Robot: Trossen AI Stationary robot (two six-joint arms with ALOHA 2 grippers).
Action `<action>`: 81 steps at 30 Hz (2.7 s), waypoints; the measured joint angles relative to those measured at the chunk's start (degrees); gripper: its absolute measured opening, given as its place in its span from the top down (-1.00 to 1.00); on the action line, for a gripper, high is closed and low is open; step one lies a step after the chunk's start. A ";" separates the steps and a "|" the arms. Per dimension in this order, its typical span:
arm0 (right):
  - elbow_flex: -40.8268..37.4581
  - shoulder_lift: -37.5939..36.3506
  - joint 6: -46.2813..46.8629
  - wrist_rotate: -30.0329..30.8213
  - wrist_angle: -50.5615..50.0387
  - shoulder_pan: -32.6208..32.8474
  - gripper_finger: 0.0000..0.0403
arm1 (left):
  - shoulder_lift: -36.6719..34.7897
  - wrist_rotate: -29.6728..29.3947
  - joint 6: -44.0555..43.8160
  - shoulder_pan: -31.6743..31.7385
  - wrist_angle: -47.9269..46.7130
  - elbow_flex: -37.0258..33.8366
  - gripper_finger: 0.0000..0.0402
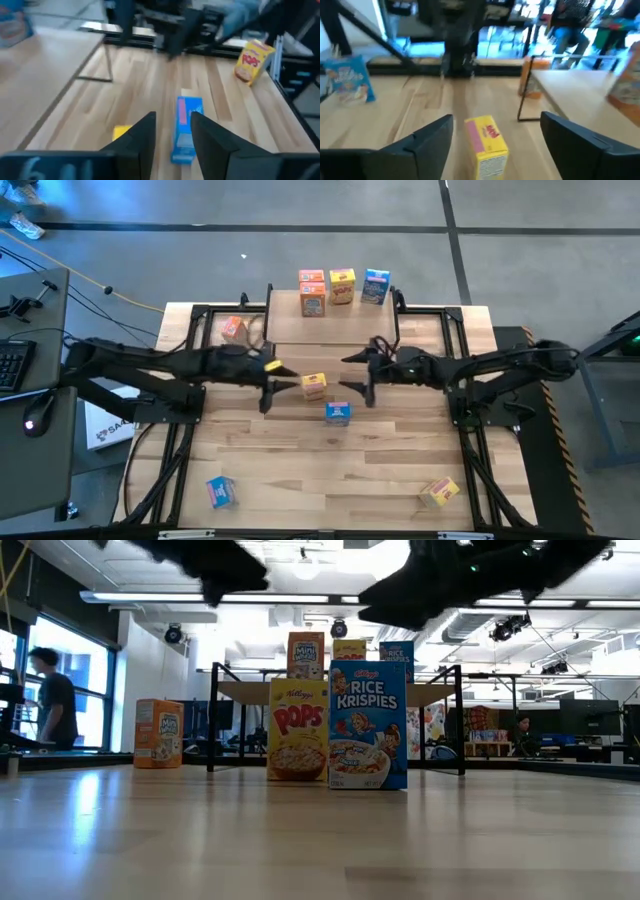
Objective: Stack cereal on shelf
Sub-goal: Put the left yellow cereal box on the shelf aligned with the other yellow cereal box
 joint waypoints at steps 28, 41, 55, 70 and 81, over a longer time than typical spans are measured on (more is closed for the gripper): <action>46.89 33.42 -5.58 -8.58 -54.77 -3.24 -0.53 | -16.71 -4.58 -2.07 1.57 8.01 -17.26 0.59; 46.91 35.70 -5.32 -8.52 -56.89 -3.34 -0.48 | -18.46 -5.53 -5.95 4.33 15.64 -24.97 0.59; 46.92 35.86 -5.57 -8.51 -56.42 -3.61 0.26 | -21.65 -5.49 -4.95 5.68 15.70 -25.83 0.59; 64.73 28.37 -13.35 -6.83 -77.90 -4.73 0.21 | -21.65 -5.49 -4.27 5.68 15.57 -25.85 0.59; 77.23 28.78 -30.08 -5.47 -90.35 -22.64 0.21 | -21.65 -5.49 -3.93 6.36 15.69 -25.85 0.59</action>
